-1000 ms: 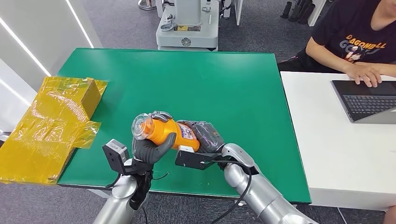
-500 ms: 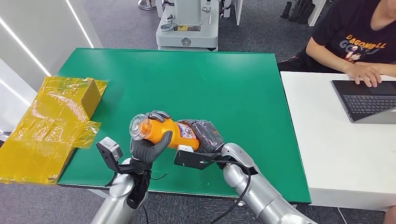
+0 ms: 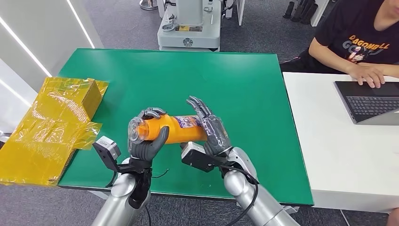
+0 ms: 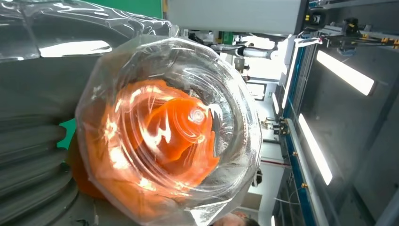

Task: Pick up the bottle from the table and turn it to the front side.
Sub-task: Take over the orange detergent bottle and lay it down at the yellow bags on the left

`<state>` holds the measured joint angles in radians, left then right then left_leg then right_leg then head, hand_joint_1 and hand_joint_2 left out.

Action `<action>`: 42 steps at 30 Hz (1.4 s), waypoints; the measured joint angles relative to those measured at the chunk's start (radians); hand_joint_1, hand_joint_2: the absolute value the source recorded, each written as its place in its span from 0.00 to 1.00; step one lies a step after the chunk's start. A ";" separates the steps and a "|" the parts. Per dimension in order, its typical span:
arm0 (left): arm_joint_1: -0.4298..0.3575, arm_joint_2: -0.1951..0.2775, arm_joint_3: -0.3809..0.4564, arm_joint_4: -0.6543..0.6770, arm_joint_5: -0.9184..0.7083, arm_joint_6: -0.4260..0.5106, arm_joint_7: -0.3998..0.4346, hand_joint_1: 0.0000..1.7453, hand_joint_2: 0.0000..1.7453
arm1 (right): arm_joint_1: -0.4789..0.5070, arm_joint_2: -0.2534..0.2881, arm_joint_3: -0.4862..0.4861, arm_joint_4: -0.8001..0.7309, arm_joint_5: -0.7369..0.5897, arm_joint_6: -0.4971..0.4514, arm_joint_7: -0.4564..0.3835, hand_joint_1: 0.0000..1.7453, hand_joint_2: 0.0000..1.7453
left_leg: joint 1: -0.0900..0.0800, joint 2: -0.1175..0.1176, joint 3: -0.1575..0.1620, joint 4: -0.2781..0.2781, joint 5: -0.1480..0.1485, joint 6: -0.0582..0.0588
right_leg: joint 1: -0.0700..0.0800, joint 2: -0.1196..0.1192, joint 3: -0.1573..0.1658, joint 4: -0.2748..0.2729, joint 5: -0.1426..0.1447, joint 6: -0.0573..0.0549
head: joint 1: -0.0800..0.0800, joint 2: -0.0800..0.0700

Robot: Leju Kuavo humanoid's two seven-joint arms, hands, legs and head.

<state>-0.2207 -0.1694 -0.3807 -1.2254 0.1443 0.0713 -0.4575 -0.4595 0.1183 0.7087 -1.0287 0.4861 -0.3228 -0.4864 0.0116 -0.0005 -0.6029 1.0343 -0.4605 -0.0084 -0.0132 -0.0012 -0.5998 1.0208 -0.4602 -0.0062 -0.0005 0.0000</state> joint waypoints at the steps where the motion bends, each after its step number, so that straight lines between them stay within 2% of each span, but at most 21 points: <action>1: -0.001 0.000 0.000 -0.001 -0.003 0.006 0.000 1.00 1.00 | 0.015 0.000 -0.003 -0.024 -0.016 -0.014 -0.005 0.00 1.00 | 0.000 0.000 0.000 0.000 0.000 0.000 | 0.000 0.000 0.000 0.000 0.000 0.000 | 0.000 0.000; 5: 0.001 0.006 0.004 -0.002 -0.028 0.033 0.004 1.00 1.00 | 0.062 0.000 -0.010 -0.134 -0.070 -0.055 -0.016 0.00 1.00 | 0.000 0.001 0.000 0.000 0.000 0.000 | 0.000 0.001 -0.001 0.000 0.000 0.000 | 0.000 0.000; 16: -0.006 0.044 0.056 -0.028 -0.097 0.069 0.006 1.00 1.00 | 0.171 -0.001 -0.012 -0.327 -0.134 -0.090 -0.031 0.00 1.00 | 0.000 0.001 0.000 0.000 0.000 0.000 | 0.000 0.001 -0.001 0.000 0.000 0.000 | 0.000 0.000; 34: -0.013 0.111 0.085 -0.085 -0.136 0.088 0.008 1.00 1.00 | 0.249 -0.002 -0.030 -0.443 -0.142 -0.104 -0.034 0.00 1.00 | 0.000 0.001 0.000 0.000 0.000 0.000 | 0.000 0.001 -0.001 0.000 0.000 0.000 | 0.000 0.000; 38: -0.017 0.123 0.086 -0.096 -0.176 0.121 0.008 1.00 1.00 | 0.254 -0.002 -0.031 -0.448 -0.142 -0.106 -0.034 0.00 1.00 | 0.000 0.001 0.000 0.000 0.000 0.000 | 0.000 0.001 -0.001 0.000 0.000 0.000 | 0.000 0.000; 42: -0.040 0.159 0.100 -0.118 -0.250 0.157 0.019 1.00 1.00 | 0.262 -0.008 -0.033 -0.457 -0.142 -0.111 -0.034 0.00 1.00 | 0.000 0.001 0.000 0.000 0.000 0.000 | 0.000 0.001 -0.001 0.001 0.000 0.000 | 0.000 0.000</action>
<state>-0.2608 -0.0106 -0.2804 -1.3430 -0.1056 0.2281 -0.4381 -0.1975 0.1103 0.6754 -1.4859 0.3441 -0.4333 -0.5207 0.0119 0.0006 -0.6025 1.0341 -0.4606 -0.0088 -0.0131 0.0000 -0.6006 1.0213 -0.4603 -0.0065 -0.0005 0.0000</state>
